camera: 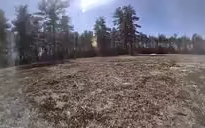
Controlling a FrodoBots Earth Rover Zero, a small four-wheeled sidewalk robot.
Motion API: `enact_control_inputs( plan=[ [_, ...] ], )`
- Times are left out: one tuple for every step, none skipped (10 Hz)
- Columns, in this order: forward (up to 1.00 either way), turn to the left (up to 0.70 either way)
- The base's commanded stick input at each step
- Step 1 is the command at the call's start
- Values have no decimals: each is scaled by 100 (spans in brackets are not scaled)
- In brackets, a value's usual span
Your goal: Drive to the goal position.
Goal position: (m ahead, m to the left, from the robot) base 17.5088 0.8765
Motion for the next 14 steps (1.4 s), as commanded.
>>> enact_control_inputs(
  plan=[
    [70,0],
    [70,0],
    [70,0],
    [70,0],
    [70,0],
    [70,0],
    [70,0],
    [70,0],
    [70,-9],
    [70,-27],
    [70,-34],
    [70,-35],
    [70,-35],
    [70,-35]
  ],
)
